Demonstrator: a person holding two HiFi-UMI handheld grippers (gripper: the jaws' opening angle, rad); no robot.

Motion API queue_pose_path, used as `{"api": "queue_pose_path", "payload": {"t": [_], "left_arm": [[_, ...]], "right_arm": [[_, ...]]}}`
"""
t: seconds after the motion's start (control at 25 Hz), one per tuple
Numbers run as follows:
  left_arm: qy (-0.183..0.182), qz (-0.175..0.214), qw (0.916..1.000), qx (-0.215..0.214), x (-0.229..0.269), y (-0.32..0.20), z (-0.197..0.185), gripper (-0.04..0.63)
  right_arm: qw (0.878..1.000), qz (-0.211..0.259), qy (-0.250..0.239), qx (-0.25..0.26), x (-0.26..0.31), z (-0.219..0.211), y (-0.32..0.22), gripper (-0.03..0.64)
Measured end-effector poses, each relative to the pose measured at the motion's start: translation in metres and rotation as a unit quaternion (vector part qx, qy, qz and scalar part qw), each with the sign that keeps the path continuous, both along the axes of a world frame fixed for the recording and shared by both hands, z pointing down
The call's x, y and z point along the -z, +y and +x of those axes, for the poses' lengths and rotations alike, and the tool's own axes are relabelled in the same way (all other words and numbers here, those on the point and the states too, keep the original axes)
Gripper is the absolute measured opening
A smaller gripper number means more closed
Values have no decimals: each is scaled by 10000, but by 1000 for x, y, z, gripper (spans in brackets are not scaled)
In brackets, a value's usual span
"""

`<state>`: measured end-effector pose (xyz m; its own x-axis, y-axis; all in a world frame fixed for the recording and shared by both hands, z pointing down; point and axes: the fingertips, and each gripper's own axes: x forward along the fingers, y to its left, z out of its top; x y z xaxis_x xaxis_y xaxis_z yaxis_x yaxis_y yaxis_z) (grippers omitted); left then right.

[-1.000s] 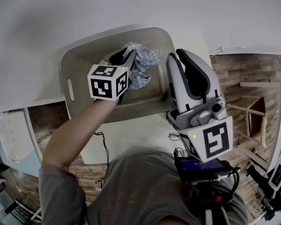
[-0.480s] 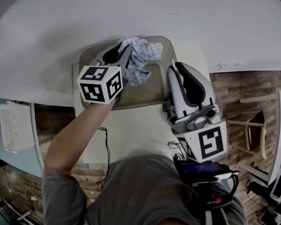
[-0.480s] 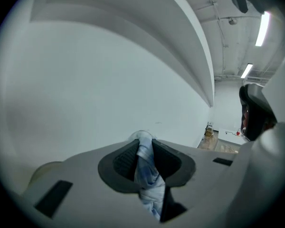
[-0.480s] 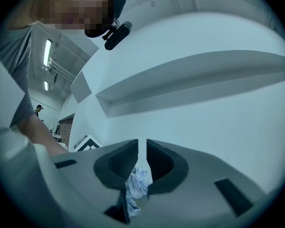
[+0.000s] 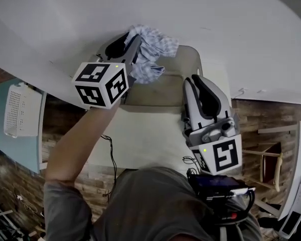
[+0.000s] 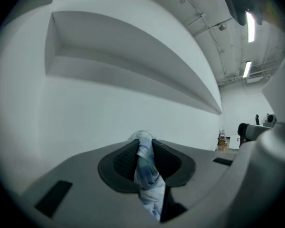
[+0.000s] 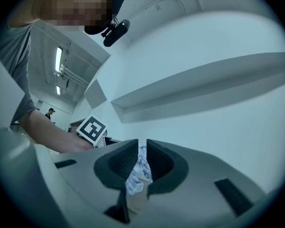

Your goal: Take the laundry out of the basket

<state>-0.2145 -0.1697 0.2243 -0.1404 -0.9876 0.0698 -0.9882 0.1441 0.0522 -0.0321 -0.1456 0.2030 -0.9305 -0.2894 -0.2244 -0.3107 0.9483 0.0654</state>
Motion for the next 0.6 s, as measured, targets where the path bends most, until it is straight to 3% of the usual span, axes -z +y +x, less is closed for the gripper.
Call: {"api": "queue_pose_path", "payload": {"t": [0.16,0.4,0.6], "left_arm": [[-197,277,9993,183,28,24,9,86],[-319,605,9964,496,60,118,-5,86],[-401,673,9938,788,67,140,0,86]], "right_arm": [[9998,122,-113,103,8,14,10,58],[9988,277,-158,364,20,3,84,58],[9985,237,-170,456,18,11,77,58]]}}
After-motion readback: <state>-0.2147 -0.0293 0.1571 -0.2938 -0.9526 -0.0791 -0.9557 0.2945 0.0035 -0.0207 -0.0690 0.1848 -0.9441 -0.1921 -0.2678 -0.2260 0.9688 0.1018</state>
